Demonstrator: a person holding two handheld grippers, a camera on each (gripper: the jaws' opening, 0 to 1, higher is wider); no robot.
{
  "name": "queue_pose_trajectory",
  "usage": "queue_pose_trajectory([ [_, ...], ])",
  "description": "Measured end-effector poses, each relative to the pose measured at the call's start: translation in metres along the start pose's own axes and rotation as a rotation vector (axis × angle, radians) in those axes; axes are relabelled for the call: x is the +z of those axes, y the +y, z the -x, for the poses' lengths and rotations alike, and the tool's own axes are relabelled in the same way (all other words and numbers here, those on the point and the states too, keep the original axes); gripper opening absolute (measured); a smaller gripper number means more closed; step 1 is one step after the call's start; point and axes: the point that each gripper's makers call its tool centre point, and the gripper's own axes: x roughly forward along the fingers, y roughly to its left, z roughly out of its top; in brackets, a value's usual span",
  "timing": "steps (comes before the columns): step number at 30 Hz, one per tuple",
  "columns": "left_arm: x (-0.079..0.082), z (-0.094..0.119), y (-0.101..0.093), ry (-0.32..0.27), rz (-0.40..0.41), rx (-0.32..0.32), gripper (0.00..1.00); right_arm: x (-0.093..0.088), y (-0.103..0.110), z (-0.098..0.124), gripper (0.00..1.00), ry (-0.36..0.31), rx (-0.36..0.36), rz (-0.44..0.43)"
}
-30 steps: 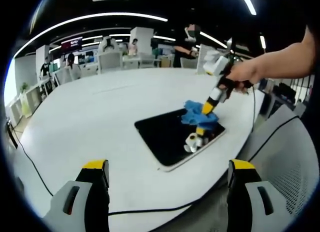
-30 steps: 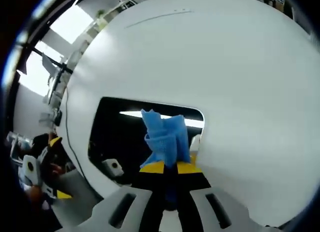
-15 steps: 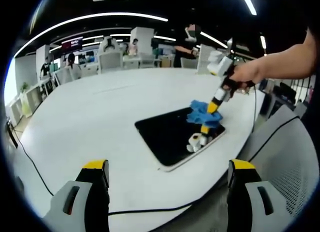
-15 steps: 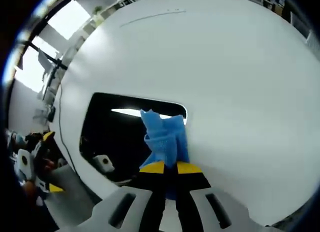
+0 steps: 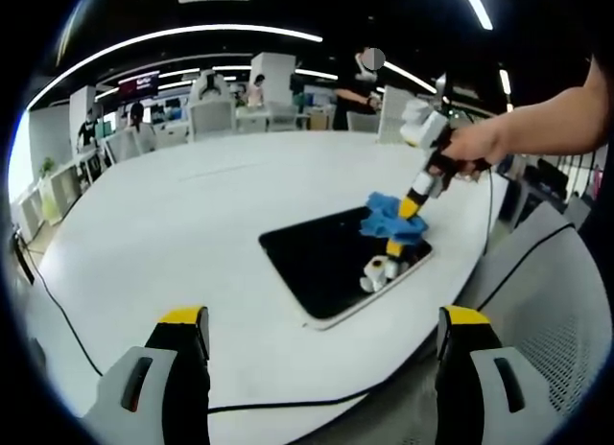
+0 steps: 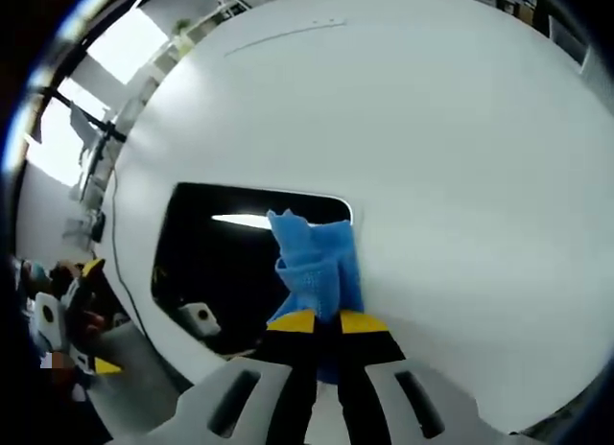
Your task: Wipe the mirror surface with the cleaning cloth until all visible marks leave the cleaned area.
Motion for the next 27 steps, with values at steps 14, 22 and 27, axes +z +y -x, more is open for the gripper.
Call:
queue_pose_trajectory([
  [14,0.001,0.001,0.002,-0.01,0.007,0.012,0.99,-0.014,0.007,0.003,0.01,-0.003,-0.008,0.002],
  [22,0.002,0.001,0.002,-0.017,0.015,0.009,0.99,-0.026,0.009,0.005,0.01,0.014,0.013,-0.021],
  [27,0.002,0.002,0.001,-0.018,0.018,0.008,0.99,-0.037,0.012,0.006,0.01,0.035,0.024,-0.047],
])
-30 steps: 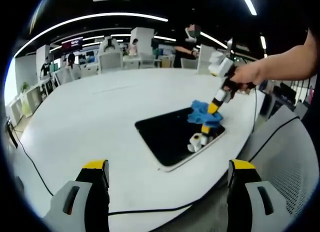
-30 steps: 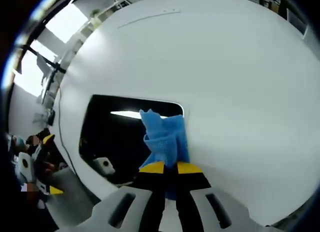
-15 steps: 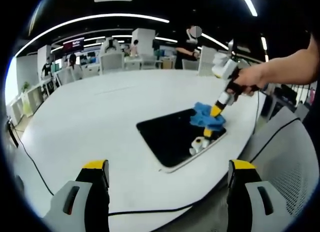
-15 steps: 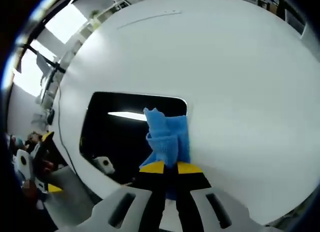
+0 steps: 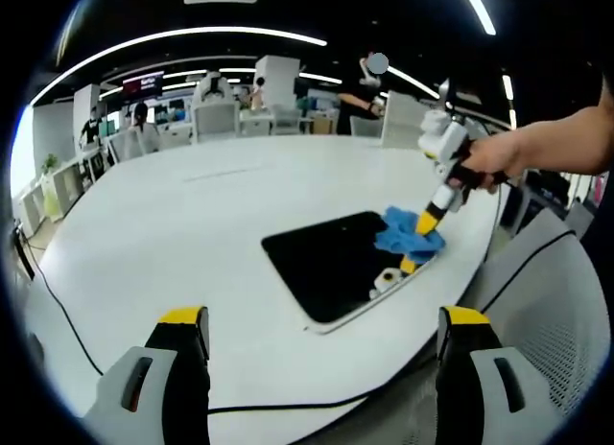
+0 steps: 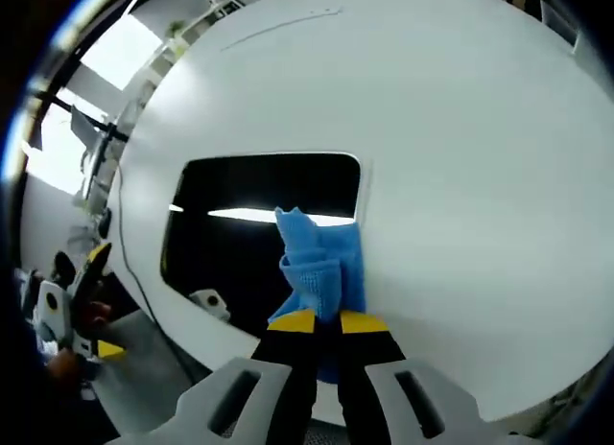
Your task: Wipe the mirror surface with the cleaning cloth until all visible marks leave the cleaned area.
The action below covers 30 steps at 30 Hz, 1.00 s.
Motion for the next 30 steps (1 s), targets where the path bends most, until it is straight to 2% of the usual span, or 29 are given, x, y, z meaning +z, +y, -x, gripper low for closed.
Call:
queue_pose_trajectory([
  [12,0.0,0.0,0.0,0.003,-0.003,-0.001,0.99,-0.023,0.006,0.005,0.01,0.001,-0.002,-0.011],
  [26,0.0,0.0,-0.001,0.003,-0.006,-0.004,0.99,-0.022,0.01,0.006,0.01,-0.003,-0.029,-0.015],
  [30,0.001,0.0,-0.001,0.0,-0.005,-0.004,0.99,-0.023,0.02,0.006,0.01,0.007,-0.022,-0.01],
])
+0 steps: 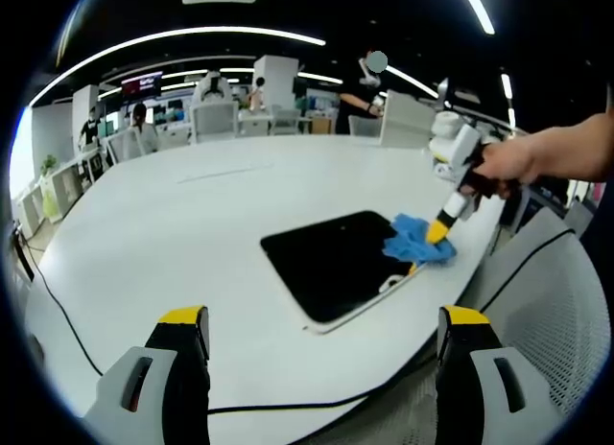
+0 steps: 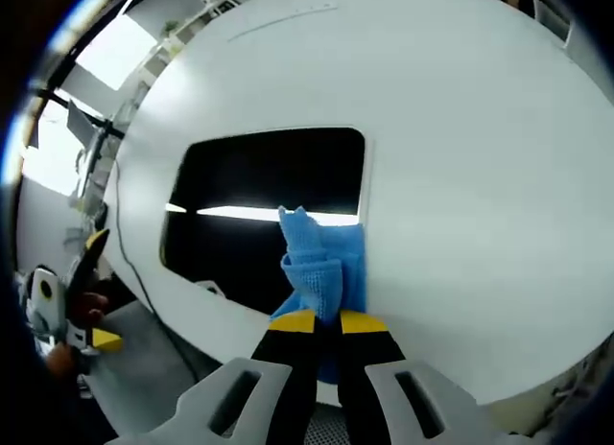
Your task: Wipe the mirror surface with the cleaning cloth until all visible marks leave the cleaned area.
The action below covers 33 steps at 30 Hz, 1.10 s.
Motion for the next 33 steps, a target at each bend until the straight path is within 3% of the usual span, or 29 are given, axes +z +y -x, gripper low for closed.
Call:
queue_pose_trajectory([
  [22,0.003,0.0,-0.001,-0.018,0.003,-0.005,0.99,0.017,0.043,-0.02,0.01,0.025,0.011,0.052],
  [33,0.002,-0.001,-0.002,-0.018,-0.004,-0.015,0.99,0.024,0.082,-0.031,0.01,0.032,0.038,0.086],
])
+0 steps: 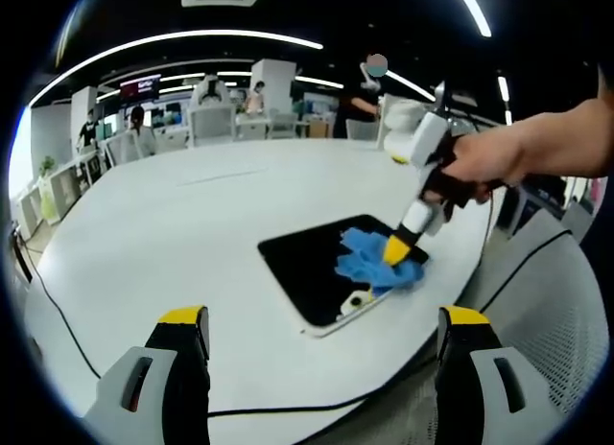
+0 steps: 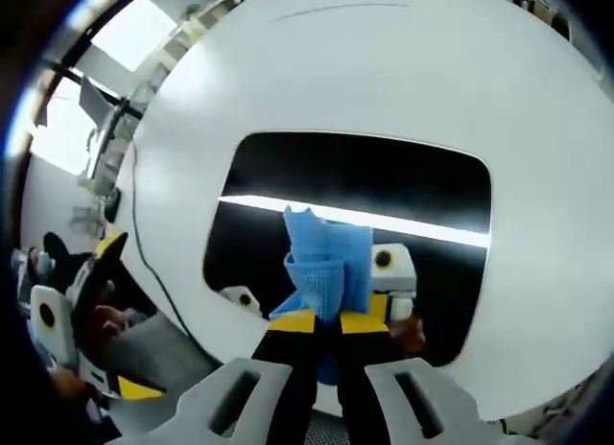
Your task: Wipe the mirror surface with the cleaning cloth until all visible marks leave the cleaned area.
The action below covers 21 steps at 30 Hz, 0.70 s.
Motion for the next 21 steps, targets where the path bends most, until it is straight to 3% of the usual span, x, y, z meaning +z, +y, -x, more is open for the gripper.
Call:
queue_pose_trajectory([
  [21,0.0,0.001,0.0,-0.002,-0.001,-0.008,0.99,0.019,0.057,-0.021,0.01,0.018,0.033,0.058],
])
